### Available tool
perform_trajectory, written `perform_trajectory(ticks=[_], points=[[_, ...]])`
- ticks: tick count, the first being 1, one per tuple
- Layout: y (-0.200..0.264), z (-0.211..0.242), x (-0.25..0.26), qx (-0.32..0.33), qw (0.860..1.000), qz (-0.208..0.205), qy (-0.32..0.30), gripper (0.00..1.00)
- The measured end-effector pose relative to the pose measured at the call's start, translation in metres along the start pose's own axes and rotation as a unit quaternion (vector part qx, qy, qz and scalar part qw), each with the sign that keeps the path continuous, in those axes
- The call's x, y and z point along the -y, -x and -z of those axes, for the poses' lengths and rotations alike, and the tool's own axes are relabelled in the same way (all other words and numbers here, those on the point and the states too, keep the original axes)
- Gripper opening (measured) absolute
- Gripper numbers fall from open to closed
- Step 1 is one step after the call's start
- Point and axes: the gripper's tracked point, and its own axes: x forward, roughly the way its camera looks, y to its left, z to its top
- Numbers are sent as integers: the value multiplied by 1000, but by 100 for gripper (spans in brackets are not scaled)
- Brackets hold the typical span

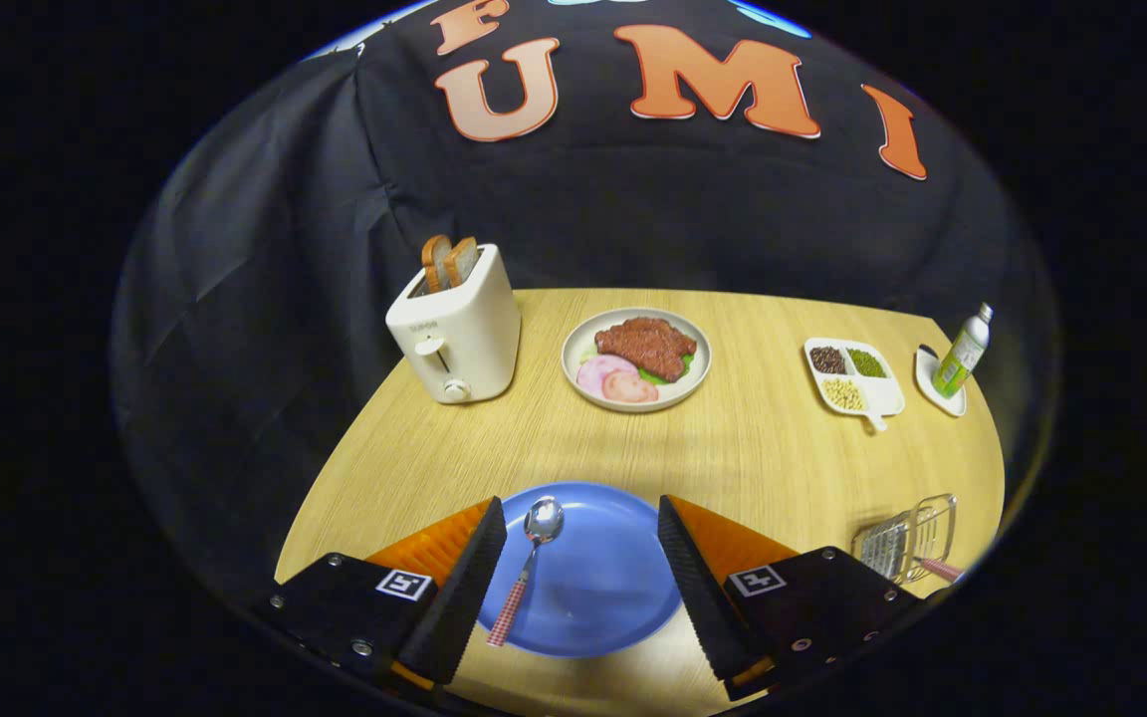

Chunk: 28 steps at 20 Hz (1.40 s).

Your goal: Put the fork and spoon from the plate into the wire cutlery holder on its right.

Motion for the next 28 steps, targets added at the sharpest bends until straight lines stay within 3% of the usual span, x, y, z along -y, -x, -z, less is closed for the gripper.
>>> perform_trajectory(ticks=[5, 15, 21, 24, 28], points=[[-17, 44, -28, -38, 999, -3, -6, 87], [-38, 113, -44, -101, 995, 8, 12, 53], [-50, 129, -47, -120, 992, 11, 22, 35], [-51, 129, -37, -116, 992, 28, 29, 18], [-46, 113, -27, -96, 995, 19, 7, 10]])
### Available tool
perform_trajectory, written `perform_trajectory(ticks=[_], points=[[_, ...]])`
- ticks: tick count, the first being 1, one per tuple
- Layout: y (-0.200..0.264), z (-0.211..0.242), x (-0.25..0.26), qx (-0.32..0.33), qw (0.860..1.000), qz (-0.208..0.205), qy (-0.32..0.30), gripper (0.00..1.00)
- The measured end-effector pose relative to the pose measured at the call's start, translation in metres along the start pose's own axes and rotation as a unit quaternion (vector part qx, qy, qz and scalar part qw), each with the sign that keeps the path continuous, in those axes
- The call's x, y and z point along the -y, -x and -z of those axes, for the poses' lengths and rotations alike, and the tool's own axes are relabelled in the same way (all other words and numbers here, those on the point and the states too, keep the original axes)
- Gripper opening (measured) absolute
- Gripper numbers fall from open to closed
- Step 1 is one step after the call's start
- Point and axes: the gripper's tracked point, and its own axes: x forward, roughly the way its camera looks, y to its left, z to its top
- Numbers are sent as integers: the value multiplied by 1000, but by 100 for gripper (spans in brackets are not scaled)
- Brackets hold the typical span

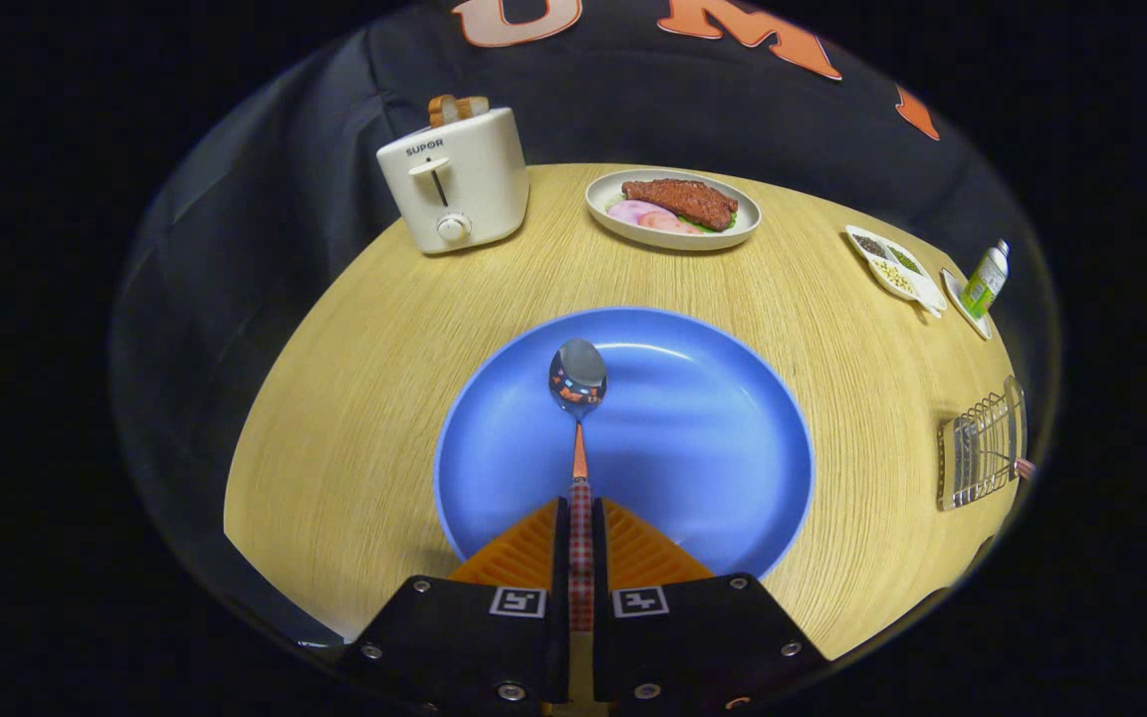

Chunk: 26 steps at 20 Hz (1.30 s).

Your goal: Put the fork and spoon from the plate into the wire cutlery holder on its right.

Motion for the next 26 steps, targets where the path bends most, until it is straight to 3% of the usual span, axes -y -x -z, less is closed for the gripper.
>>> perform_trajectory(ticks=[8, 12, 21, 26], points=[[40, -37, 49, 35, 999, 3, 9, 9], [69, -51, 83, 46, 999, 8, -22, 9], [141, -88, 205, 76, 993, 69, -52, 9], [177, -85, 269, 83, 990, 101, -59, 9]])
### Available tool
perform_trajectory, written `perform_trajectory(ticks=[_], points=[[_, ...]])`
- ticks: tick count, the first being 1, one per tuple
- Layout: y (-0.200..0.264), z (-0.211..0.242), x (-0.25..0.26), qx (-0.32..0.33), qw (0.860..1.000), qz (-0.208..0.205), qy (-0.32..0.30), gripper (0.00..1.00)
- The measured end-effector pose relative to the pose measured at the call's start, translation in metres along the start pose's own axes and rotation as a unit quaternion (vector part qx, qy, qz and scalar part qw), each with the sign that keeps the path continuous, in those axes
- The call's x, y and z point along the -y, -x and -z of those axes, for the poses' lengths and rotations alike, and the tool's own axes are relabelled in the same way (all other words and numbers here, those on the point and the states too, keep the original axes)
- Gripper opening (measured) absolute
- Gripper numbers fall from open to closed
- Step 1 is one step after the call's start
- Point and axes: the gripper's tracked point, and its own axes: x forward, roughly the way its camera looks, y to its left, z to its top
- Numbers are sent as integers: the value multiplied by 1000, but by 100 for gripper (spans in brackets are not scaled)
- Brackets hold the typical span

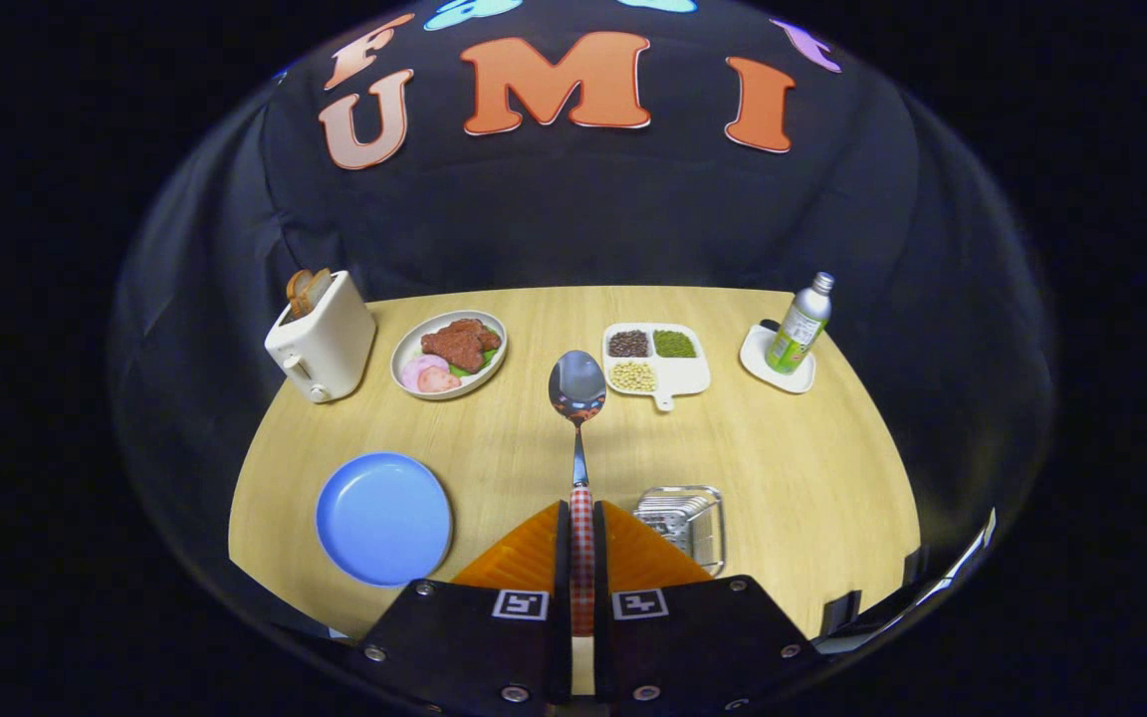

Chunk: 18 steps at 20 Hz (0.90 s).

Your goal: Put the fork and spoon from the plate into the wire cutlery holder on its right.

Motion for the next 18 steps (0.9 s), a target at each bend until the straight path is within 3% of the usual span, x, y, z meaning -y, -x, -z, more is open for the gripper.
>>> perform_trajectory(ticks=[5, 18], points=[[4, 18, 42, -40, 999, 4, -2, 9], [-11, 67, 77, -167, 981, -16, 97, 9]])
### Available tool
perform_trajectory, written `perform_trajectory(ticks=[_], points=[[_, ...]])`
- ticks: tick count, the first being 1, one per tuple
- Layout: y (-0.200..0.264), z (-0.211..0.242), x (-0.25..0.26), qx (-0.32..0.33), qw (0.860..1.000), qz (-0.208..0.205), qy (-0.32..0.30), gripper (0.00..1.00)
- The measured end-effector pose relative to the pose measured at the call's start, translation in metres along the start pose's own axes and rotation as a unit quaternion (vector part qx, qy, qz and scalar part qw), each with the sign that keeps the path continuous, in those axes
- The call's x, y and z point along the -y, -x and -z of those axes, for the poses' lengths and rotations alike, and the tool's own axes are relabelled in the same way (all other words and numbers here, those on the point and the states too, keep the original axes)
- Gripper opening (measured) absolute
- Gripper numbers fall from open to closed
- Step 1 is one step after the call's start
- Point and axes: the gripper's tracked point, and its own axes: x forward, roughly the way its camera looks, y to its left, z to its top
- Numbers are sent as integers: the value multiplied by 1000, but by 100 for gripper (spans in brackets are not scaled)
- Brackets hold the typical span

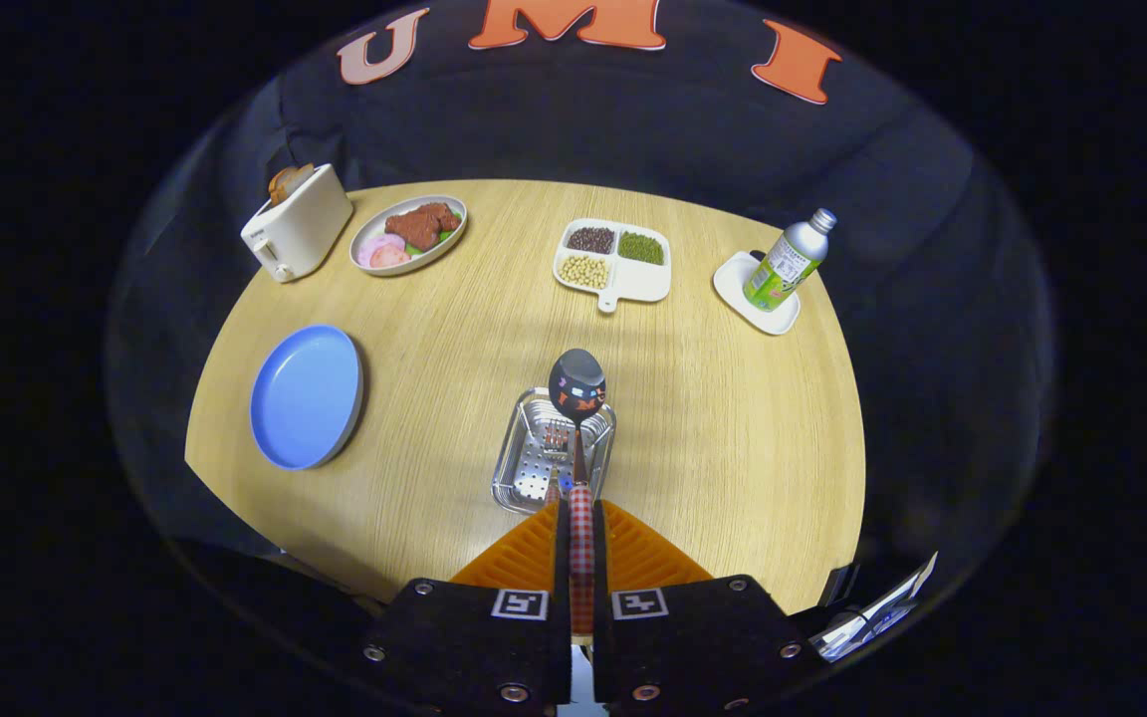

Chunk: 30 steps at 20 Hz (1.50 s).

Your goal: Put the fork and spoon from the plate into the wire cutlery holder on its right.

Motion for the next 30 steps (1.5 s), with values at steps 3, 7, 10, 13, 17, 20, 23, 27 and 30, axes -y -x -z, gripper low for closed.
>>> perform_trajectory(ticks=[3, 7, 10, 13, 17, 20, 23, 27, 30], points=[[-2, 9, -1, -23, 1000, -6, 20, 9], [-3, 7, -2, -33, 999, -10, 12, 9], [5, 13, 1, -41, 999, -7, 14, 9], [9, 28, -1, -71, 997, -17, 18, 9], [1, 35, -11, -105, 994, -29, 13, 9], [-5, 35, -18, -136, 990, -36, -2, 9], [-8, 30, -25, -165, 984, -52, -43, 9], [-13, 24, -22, -196, 976, -55, -80, 9], [-21, 19, -21, -213, 970, -57, -106, 10]])
